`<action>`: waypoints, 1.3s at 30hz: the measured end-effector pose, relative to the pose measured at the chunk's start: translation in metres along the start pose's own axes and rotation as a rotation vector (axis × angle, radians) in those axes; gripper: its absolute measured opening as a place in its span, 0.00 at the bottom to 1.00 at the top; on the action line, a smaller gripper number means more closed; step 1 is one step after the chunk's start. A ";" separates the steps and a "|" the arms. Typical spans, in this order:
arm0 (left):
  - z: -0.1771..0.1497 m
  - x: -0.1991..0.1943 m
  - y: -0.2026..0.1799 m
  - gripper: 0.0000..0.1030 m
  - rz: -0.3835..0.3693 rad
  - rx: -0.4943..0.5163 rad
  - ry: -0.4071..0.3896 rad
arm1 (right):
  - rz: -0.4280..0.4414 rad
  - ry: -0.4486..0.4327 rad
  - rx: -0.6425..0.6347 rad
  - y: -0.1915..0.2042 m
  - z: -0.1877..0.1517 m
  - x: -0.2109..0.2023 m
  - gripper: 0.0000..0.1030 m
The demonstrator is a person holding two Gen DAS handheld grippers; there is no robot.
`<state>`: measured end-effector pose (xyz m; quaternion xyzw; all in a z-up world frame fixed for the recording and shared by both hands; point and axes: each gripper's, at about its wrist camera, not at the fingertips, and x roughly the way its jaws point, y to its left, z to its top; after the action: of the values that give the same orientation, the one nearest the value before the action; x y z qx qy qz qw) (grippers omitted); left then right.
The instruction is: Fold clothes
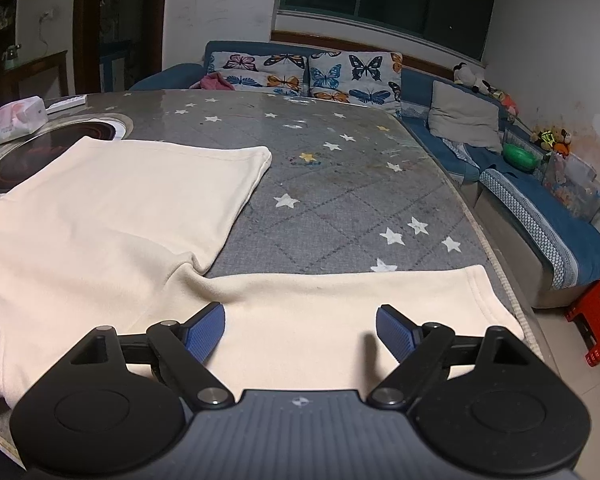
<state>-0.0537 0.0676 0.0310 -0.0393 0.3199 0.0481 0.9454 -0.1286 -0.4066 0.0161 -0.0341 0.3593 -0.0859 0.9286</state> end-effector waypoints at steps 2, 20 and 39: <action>-0.003 0.008 -0.001 0.14 0.026 0.012 0.022 | -0.003 0.000 0.001 -0.001 -0.001 0.000 0.85; -0.001 -0.022 -0.006 0.06 0.030 0.034 0.018 | 0.029 -0.054 -0.025 0.004 0.005 -0.019 0.87; -0.016 0.001 -0.163 0.07 -0.472 0.238 0.088 | 0.358 -0.057 -0.215 0.090 0.005 -0.032 0.75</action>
<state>-0.0439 -0.0954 0.0246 -0.0033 0.3463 -0.2137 0.9135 -0.1366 -0.3125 0.0300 -0.0710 0.3403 0.1205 0.9299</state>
